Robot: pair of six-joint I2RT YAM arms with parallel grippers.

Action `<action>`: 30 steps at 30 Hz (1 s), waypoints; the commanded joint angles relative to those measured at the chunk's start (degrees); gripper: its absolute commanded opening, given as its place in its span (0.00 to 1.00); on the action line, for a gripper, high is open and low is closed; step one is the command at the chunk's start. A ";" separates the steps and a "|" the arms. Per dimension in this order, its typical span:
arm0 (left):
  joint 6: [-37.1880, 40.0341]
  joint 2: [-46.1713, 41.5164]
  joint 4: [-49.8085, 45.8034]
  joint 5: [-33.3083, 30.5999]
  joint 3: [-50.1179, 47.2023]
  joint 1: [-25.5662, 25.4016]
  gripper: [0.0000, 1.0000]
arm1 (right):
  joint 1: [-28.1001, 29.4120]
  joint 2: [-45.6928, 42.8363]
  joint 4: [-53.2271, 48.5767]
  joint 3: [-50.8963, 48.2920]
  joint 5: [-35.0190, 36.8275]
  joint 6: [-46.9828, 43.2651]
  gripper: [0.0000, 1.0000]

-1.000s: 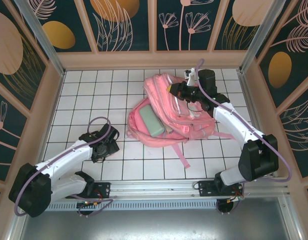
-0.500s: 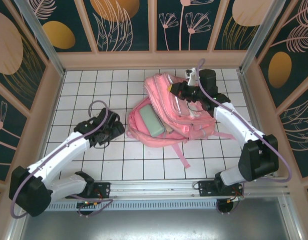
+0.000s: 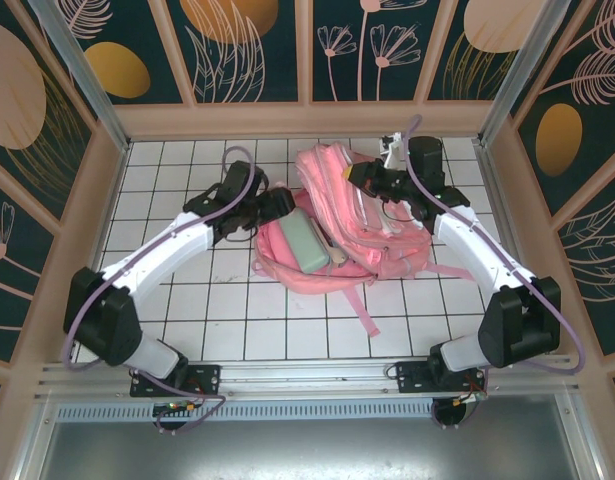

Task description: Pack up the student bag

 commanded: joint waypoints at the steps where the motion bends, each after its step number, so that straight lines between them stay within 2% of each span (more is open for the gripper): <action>1: 3.11 4.89 5.82 4.15 5.09 -0.48 0.75 | -1.11 -3.14 2.63 3.11 -0.21 -0.41 0.00; 12: 2.18 22.22 4.79 7.34 17.03 -4.18 0.75 | -1.61 -3.39 2.07 3.45 -0.10 -0.50 0.00; 20: 2.70 30.74 -3.36 1.57 25.52 -4.34 0.79 | -1.68 -3.41 1.96 3.16 -0.28 -0.34 0.00; 23: 2.88 32.83 -4.84 2.17 27.99 -4.38 0.87 | -1.69 -3.56 2.01 2.89 -0.36 -0.28 0.00; 25: 2.80 32.55 -5.05 1.74 28.10 -4.44 0.98 | -1.64 -3.76 2.04 2.78 -0.43 -0.25 0.00; 30: 3.26 29.88 -5.65 -0.61 27.69 -4.38 0.99 | -1.69 -3.93 2.29 2.14 -0.28 -0.28 0.00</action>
